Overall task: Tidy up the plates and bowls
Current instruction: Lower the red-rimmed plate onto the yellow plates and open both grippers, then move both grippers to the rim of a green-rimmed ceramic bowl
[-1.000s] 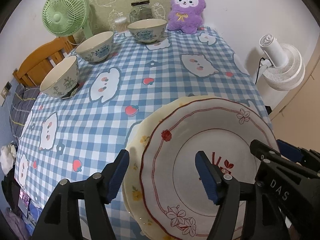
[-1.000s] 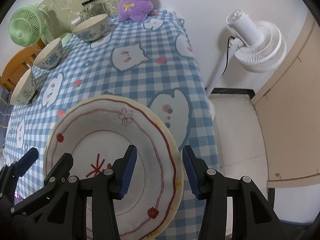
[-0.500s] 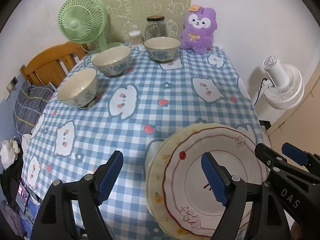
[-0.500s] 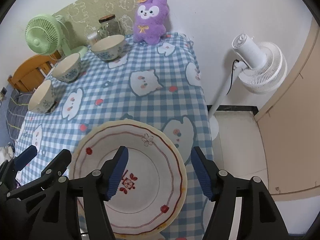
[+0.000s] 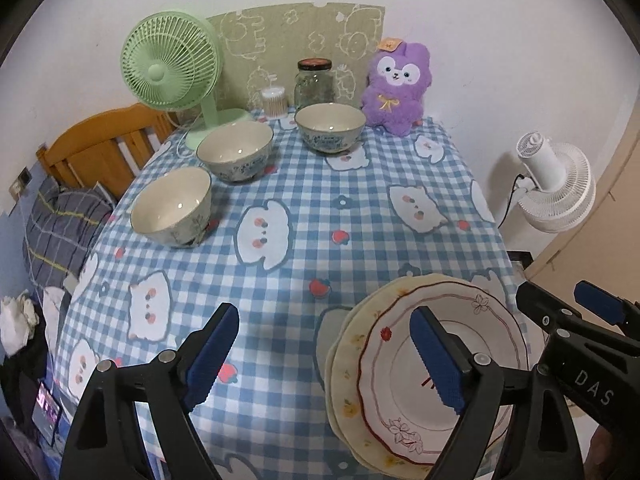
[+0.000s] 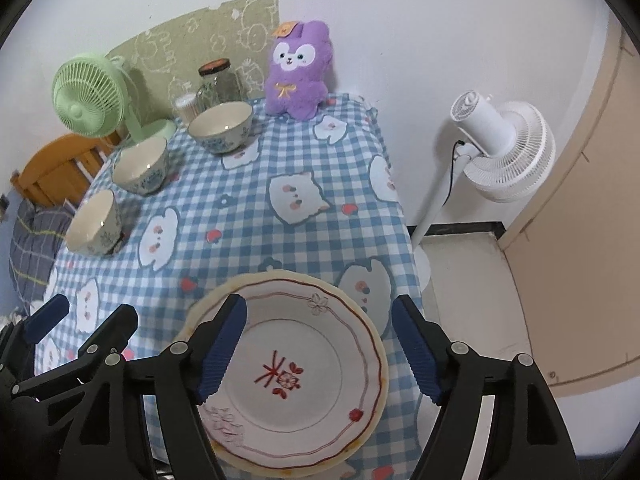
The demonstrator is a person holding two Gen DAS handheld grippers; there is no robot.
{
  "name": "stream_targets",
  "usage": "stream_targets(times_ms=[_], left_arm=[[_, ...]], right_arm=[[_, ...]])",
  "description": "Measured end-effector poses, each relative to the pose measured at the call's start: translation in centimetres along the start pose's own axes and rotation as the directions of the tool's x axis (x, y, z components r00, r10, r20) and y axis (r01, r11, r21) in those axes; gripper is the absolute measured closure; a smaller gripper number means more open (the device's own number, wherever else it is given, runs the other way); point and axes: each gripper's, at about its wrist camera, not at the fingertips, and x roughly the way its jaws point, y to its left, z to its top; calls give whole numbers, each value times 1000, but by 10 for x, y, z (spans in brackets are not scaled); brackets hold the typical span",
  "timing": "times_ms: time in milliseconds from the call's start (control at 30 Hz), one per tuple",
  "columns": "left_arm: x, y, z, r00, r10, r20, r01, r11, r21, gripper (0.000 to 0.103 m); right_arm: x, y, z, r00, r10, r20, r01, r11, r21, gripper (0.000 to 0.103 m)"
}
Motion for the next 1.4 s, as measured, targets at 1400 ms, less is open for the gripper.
stream_targets(times_ms=[1400], left_arm=[[-15,140,74,996,-75,48,71,995,65,16]], right_arm=[[-38,149,46,993,-19,116,9,997,83,25]])
